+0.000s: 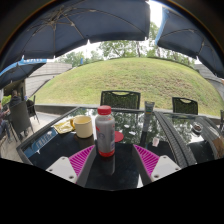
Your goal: Pour water
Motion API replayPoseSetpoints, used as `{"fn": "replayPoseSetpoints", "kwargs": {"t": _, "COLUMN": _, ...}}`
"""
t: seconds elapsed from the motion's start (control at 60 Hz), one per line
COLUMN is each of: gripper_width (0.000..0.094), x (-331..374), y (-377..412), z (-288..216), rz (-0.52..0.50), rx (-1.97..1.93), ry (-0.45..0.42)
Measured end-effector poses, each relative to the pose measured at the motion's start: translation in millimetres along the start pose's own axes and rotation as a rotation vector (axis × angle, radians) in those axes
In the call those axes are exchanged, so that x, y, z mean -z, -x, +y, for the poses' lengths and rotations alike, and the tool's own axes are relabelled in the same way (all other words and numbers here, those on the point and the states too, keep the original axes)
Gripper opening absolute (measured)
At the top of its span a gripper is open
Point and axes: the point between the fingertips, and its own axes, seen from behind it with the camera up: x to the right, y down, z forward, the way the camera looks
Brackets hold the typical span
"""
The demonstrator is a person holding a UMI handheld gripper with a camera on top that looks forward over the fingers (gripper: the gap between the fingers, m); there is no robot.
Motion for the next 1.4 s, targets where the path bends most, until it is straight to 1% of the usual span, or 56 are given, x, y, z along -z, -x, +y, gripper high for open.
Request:
{"fn": "replayPoseSetpoints", "kwargs": {"t": 0.05, "gripper_width": 0.0775, "x": -25, "y": 5, "z": -7, "rz": 0.013, "rx": -0.010, "ry": -0.028}}
{"fn": "replayPoseSetpoints", "kwargs": {"t": 0.15, "gripper_width": 0.0781, "x": -74, "y": 13, "z": -19, "rz": 0.038, "rx": -0.027, "ry": -0.054}}
{"fn": "replayPoseSetpoints", "kwargs": {"t": 0.217, "gripper_width": 0.0779, "x": -102, "y": 15, "z": -30, "rz": 0.046, "rx": -0.017, "ry": -0.091}}
{"fn": "replayPoseSetpoints", "kwargs": {"t": 0.267, "gripper_width": 0.0777, "x": -120, "y": 15, "z": -32, "rz": 0.065, "rx": -0.024, "ry": -0.091}}
{"fn": "replayPoseSetpoints", "kwargs": {"t": 0.3, "gripper_width": 0.0777, "x": -130, "y": 19, "z": -34, "rz": 0.059, "rx": -0.036, "ry": -0.098}}
{"fn": "replayPoseSetpoints", "kwargs": {"t": 0.333, "gripper_width": 0.0770, "x": -138, "y": 24, "z": -40, "rz": 0.046, "rx": -0.046, "ry": -0.123}}
{"fn": "replayPoseSetpoints", "kwargs": {"t": 0.35, "gripper_width": 0.0755, "x": -142, "y": 26, "z": -43, "rz": 0.040, "rx": -0.050, "ry": -0.136}}
{"fn": "replayPoseSetpoints", "kwargs": {"t": 0.367, "gripper_width": 0.0715, "x": -147, "y": 25, "z": -45, "rz": 0.037, "rx": -0.054, "ry": -0.142}}
{"fn": "replayPoseSetpoints", "kwargs": {"t": 0.4, "gripper_width": 0.0561, "x": -150, "y": 23, "z": -43, "rz": 0.045, "rx": -0.063, "ry": -0.139}}
{"fn": "replayPoseSetpoints", "kwargs": {"t": 0.417, "gripper_width": 0.0534, "x": -153, "y": 20, "z": -43, "rz": 0.062, "rx": -0.060, "ry": -0.142}}
{"fn": "replayPoseSetpoints", "kwargs": {"t": 0.533, "gripper_width": 0.0504, "x": -157, "y": 18, "z": -47, "rz": 0.092, "rx": -0.062, "ry": -0.177}}
{"fn": "replayPoseSetpoints", "kwargs": {"t": 0.7, "gripper_width": 0.0395, "x": -157, "y": 17, "z": -47, "rz": 0.096, "rx": -0.048, "ry": -0.194}}
{"fn": "replayPoseSetpoints", "kwargs": {"t": 0.867, "gripper_width": 0.0380, "x": -161, "y": 24, "z": -51, "rz": 0.122, "rx": 0.040, "ry": -0.187}}
{"fn": "replayPoseSetpoints", "kwargs": {"t": 0.9, "gripper_width": 0.0380, "x": -162, "y": 24, "z": -53, "rz": 0.146, "rx": 0.107, "ry": -0.176}}
{"fn": "replayPoseSetpoints", "kwargs": {"t": 0.933, "gripper_width": 0.0380, "x": -162, "y": 16, "z": -58, "rz": 0.174, "rx": 0.183, "ry": -0.187}}
{"fn": "replayPoseSetpoints", "kwargs": {"t": 1.017, "gripper_width": 0.0380, "x": -171, "y": 18, "z": -89, "rz": 0.260, "rx": 0.417, "ry": -0.196}}
{"fn": "replayPoseSetpoints", "kwargs": {"t": 1.067, "gripper_width": 0.0379, "x": -173, "y": 18, "z": -110, "rz": 0.299, "rx": 0.565, "ry": -0.216}}
{"fn": "replayPoseSetpoints", "kwargs": {"t": 1.133, "gripper_width": 0.0379, "x": -189, "y": 34, "z": -135, "rz": 0.348, "rx": 0.812, "ry": -0.219}}
{"fn": "replayPoseSetpoints", "kwargs": {"t": 1.183, "gripper_width": 0.0378, "x": -198, "y": 45, "z": -149, "rz": 0.374, "rx": 1.017, "ry": -0.207}}
{"fn": "replayPoseSetpoints", "kwargs": {"t": 1.25, "gripper_width": 0.0380, "x": -219, "y": 61, "z": -152, "rz": 0.398, "rx": 1.316, "ry": -0.198}}
{"fn": "replayPoseSetpoints", "kwargs": {"t": 1.317, "gripper_width": 0.0383, "x": -233, "y": 70, "z": -155, "rz": 0.438, "rx": 1.617, "ry": -0.158}}
{"fn": "replayPoseSetpoints", "kwargs": {"t": 1.4, "gripper_width": 0.0384, "x": -248, "y": 68, "z": -158, "rz": 0.517, "rx": 1.938, "ry": -0.110}}
